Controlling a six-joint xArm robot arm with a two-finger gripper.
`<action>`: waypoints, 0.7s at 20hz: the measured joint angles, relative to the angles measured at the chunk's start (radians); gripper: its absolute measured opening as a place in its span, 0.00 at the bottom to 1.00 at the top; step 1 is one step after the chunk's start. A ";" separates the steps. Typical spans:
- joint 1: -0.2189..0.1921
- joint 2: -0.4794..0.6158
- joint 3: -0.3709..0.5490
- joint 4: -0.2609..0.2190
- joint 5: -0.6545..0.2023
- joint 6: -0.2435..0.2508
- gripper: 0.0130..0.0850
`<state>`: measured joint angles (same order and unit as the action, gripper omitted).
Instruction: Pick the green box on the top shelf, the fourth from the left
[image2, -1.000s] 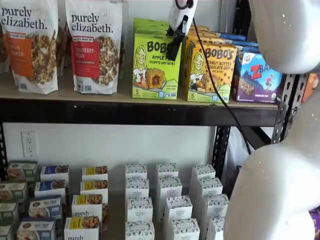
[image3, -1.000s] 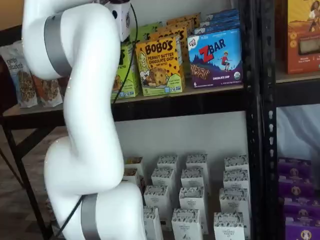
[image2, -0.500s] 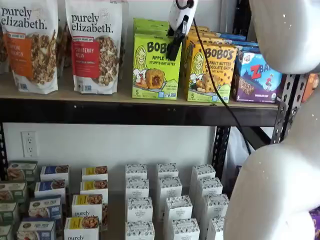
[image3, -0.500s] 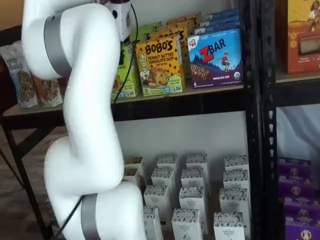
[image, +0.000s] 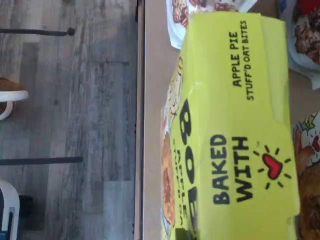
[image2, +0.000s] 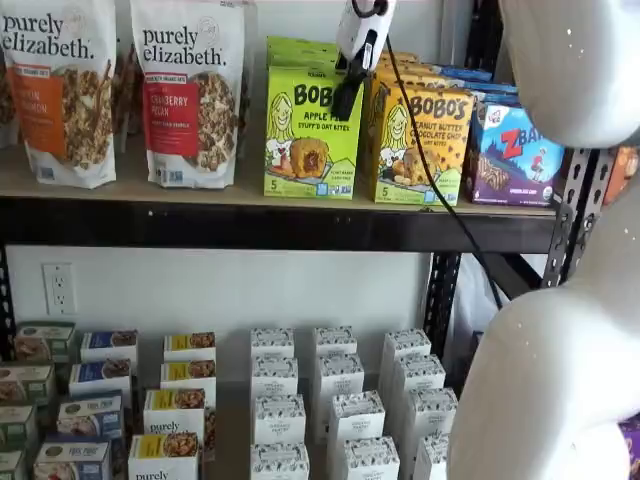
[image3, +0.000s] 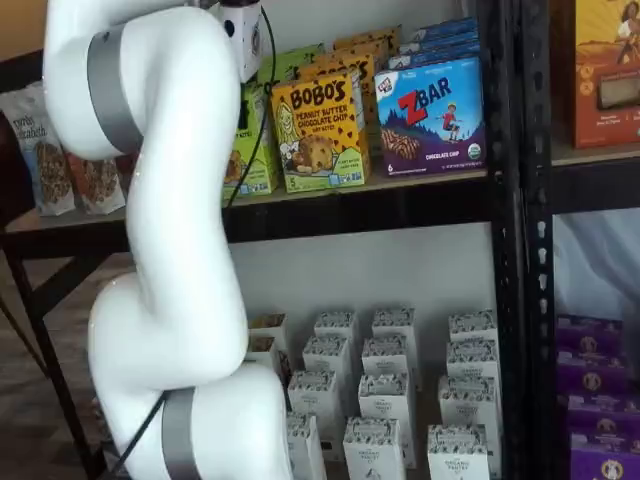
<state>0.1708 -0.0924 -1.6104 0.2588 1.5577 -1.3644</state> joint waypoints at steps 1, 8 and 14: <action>0.000 0.001 -0.002 0.000 0.003 0.000 0.11; 0.003 0.002 -0.004 -0.008 0.006 0.002 0.11; -0.003 0.002 -0.015 0.009 0.022 0.001 0.11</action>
<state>0.1673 -0.0902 -1.6255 0.2681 1.5800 -1.3637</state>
